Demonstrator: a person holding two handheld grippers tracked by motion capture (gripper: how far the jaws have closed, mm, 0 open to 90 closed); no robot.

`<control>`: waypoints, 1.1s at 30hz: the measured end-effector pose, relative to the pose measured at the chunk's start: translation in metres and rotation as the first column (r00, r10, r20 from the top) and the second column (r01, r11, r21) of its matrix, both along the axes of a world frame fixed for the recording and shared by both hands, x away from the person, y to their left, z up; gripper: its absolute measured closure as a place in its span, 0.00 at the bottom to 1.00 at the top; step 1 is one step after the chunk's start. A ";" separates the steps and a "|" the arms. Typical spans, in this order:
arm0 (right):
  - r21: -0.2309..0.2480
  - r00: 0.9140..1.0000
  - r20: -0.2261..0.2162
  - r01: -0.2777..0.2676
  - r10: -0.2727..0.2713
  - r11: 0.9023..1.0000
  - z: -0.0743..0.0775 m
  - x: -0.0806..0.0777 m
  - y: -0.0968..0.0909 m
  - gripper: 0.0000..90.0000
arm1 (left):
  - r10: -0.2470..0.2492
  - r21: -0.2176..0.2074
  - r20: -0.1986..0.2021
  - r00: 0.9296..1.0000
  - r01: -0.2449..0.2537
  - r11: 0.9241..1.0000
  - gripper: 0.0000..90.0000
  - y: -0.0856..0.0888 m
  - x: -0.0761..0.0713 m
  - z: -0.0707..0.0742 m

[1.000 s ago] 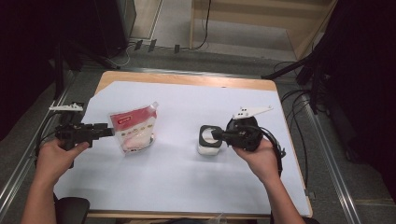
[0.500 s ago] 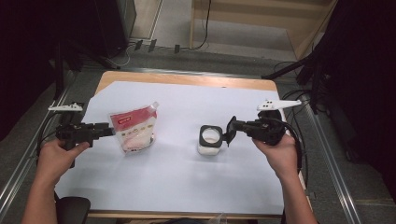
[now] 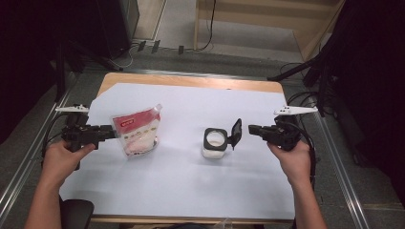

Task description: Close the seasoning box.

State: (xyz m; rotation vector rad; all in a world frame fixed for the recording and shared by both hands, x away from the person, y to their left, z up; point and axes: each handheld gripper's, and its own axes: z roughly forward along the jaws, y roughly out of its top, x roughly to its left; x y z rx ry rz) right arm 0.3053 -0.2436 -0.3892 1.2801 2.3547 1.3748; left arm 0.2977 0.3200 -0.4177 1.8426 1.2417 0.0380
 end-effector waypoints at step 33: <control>0.015 0.995 -0.089 -0.033 0.035 0.999 -0.040 0.010 0.029 1.00 | 0.000 -0.035 -0.002 1.000 0.000 0.999 0.51 -0.001 0.001 -0.001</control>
